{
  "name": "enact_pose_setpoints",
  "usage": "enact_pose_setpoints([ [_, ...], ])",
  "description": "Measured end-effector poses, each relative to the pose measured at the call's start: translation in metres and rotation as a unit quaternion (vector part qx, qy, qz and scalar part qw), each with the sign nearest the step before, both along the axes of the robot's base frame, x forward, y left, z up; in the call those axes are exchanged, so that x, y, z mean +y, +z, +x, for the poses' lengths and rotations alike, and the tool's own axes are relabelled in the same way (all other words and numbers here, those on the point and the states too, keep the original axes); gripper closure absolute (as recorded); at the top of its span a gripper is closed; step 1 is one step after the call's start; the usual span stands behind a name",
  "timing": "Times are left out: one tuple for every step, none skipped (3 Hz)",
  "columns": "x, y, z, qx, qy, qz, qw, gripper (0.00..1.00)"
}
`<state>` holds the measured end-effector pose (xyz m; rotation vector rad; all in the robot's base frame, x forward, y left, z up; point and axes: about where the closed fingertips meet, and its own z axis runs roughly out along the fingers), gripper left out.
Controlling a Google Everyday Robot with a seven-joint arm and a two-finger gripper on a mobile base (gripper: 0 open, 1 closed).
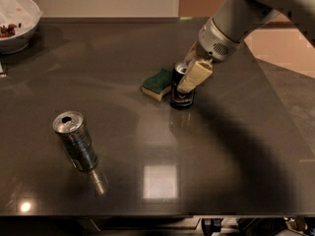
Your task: Move pepsi can near sponge
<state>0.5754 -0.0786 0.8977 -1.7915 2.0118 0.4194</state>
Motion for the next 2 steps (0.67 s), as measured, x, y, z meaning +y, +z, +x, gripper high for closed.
enact_pose_setpoints([
  [0.0015, -0.0010, 0.0004, 0.000, 0.001, 0.000, 1.0000, 0.00],
  [0.0015, -0.0011, 0.0004, 0.000, 0.001, 0.000, 1.0000, 0.00],
])
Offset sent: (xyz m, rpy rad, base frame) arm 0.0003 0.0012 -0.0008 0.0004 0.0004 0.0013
